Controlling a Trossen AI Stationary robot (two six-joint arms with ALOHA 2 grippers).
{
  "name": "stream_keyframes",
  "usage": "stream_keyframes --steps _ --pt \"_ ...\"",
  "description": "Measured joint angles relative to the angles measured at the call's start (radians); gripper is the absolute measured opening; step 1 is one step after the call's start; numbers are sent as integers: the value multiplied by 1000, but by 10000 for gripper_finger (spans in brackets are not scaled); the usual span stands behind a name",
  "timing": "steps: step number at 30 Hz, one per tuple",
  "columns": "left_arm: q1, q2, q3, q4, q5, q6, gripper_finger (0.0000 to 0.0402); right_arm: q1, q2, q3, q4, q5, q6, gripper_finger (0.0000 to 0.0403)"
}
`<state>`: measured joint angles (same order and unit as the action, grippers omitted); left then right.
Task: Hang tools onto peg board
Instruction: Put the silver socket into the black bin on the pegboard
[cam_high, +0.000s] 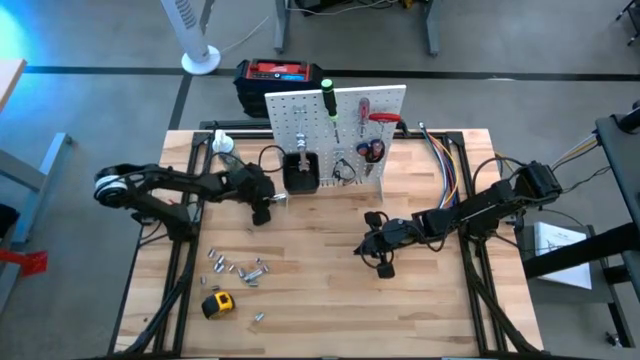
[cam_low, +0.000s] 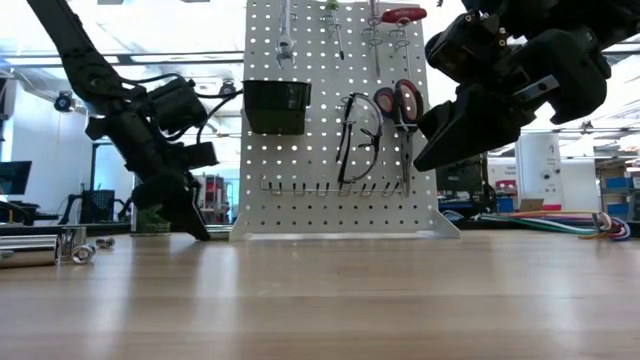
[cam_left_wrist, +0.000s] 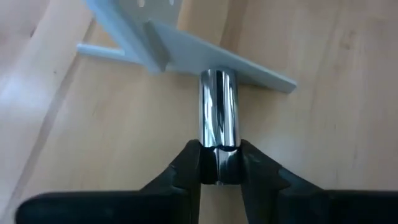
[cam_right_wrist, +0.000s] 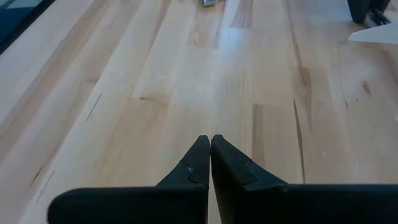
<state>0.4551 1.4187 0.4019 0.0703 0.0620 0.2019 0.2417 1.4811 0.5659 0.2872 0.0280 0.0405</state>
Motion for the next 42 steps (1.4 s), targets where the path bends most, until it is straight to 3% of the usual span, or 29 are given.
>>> stream_keyframes --steps 7,12,14,26,33,42 --pt "-14 -127 -7 -171 25 -133 64 2 0 0 0 0 56 0" --pt "-80 -267 -7 -281 -18 -218 64 3 -4 2 -49 0 119 0" --pt "-119 -331 -7 -314 -54 -317 64 3 -8 2 -104 -1 151 0" --pt "-546 -613 45 -386 -366 -644 64 6 -41 2 -177 -1 215 0" --pt "-664 -556 283 -416 -457 -690 64 16 -76 2 -169 -1 228 0" --pt "-652 -309 648 -799 -575 -611 64 52 -106 2 -170 0 248 0"
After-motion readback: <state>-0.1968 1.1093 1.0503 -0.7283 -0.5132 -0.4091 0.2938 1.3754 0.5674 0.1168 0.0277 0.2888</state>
